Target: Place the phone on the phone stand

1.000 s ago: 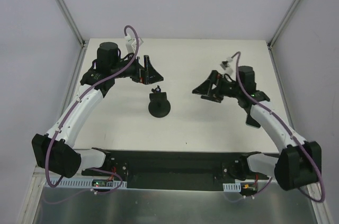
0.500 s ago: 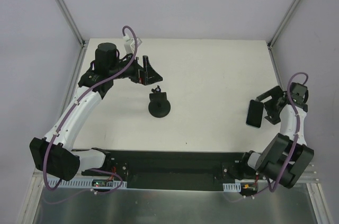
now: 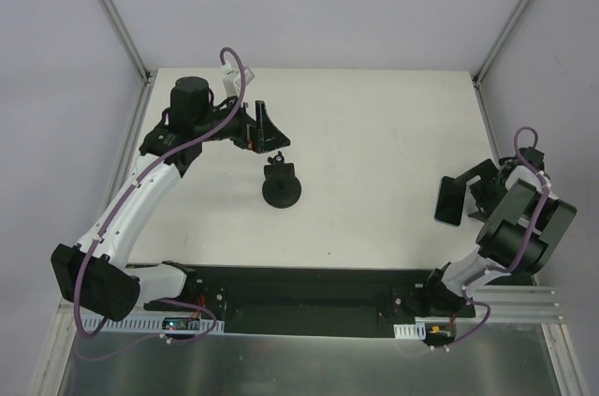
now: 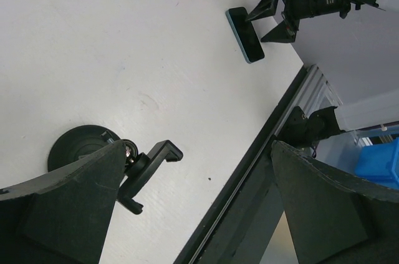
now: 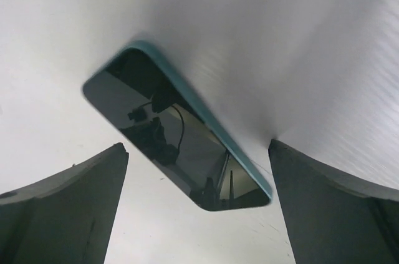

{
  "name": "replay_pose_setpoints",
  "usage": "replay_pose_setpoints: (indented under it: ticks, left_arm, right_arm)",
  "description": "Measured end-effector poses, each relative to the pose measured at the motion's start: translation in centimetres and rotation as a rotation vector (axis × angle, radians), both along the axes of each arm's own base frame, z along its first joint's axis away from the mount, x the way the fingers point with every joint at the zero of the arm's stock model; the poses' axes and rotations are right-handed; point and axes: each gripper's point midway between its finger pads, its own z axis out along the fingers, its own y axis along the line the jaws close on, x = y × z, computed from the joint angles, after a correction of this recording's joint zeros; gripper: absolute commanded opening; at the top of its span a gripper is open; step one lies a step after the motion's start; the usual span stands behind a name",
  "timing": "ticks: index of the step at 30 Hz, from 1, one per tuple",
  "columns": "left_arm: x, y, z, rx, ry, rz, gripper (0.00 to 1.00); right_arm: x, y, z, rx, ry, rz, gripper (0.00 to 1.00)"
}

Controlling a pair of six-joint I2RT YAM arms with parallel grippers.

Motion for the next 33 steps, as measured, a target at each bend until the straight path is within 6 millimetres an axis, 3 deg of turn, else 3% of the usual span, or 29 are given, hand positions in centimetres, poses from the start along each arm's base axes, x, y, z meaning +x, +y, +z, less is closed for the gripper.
replay_pose_setpoints:
  ticks: [6,12,18,23,27,30,32,33]
  left_arm:
    - [0.2,-0.1,-0.4,0.004,0.011,0.0,0.99]
    - [0.6,-0.3,-1.3,0.012,0.04,-0.004,0.99]
    - [0.6,-0.3,-1.3,0.014,0.035,-0.002,0.99]
    - [0.7,-0.4,-1.4,0.015,0.04,-0.003,0.99]
    - [0.8,-0.4,-1.7,0.018,0.047,-0.003,0.99]
    - [0.8,-0.4,-1.7,0.018,0.046,-0.002,0.99]
    - [0.8,-0.4,-1.7,0.018,0.047,-0.002,0.99]
    - [0.8,-0.4,-1.7,0.018,0.047,-0.002,0.99]
  right_arm:
    - [2.4,3.1,0.2,-0.002,-0.021,0.179,0.98]
    - [1.9,6.5,-0.2,-0.066,0.088,0.325,0.98]
    - [1.7,7.2,-0.6,-0.071,0.194,0.33,0.96]
    - [2.1,7.4,-0.7,-0.037,0.249,0.246,0.97]
    - [1.2,7.3,-0.9,-0.032,0.304,0.187,0.99]
    - [0.6,7.1,-1.0,-0.046,0.337,0.169,0.93]
    - [0.3,6.9,-1.1,-0.054,0.354,0.16,0.82]
    - [0.2,6.9,-1.2,-0.054,0.366,0.156,0.72]
